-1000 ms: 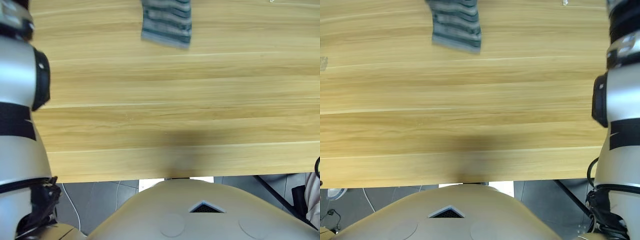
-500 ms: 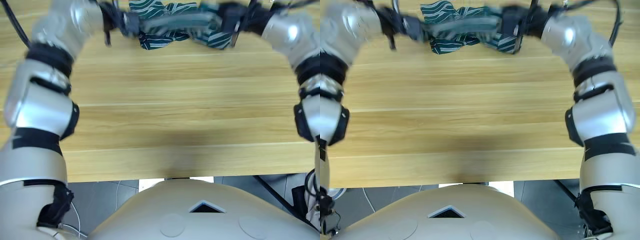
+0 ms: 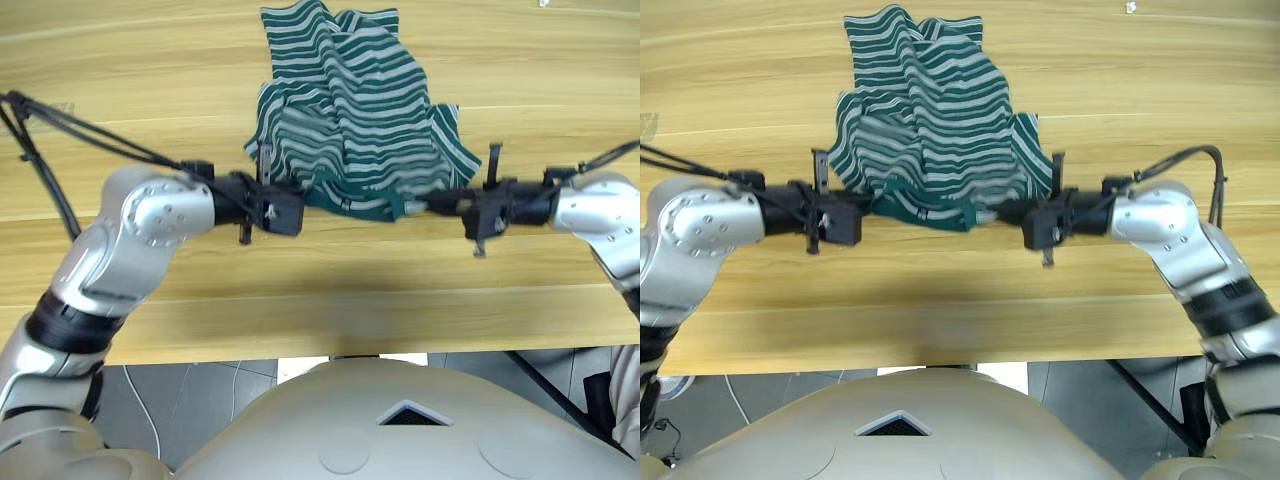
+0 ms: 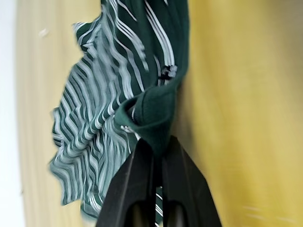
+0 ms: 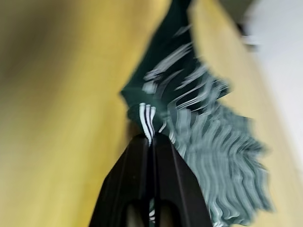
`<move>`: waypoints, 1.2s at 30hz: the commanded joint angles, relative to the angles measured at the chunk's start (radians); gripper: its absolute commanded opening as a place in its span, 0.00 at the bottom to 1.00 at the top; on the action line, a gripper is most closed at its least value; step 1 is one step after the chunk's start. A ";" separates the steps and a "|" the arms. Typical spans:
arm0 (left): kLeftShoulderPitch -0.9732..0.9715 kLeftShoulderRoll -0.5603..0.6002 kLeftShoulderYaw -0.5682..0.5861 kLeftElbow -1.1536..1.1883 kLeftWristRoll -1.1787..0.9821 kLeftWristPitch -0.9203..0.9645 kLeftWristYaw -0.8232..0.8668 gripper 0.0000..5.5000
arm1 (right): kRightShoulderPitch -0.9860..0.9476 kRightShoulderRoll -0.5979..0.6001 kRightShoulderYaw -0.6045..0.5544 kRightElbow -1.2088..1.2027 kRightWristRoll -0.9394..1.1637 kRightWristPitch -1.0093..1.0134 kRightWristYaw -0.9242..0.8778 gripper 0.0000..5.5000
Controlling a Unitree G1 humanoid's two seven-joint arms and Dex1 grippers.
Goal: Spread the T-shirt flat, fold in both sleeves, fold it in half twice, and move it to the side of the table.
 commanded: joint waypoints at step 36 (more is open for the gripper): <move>0.413 -0.317 0.611 -0.111 -0.327 0.126 0.306 0.76 | 0.160 0.360 -0.419 -0.203 0.148 0.340 -0.173 0.52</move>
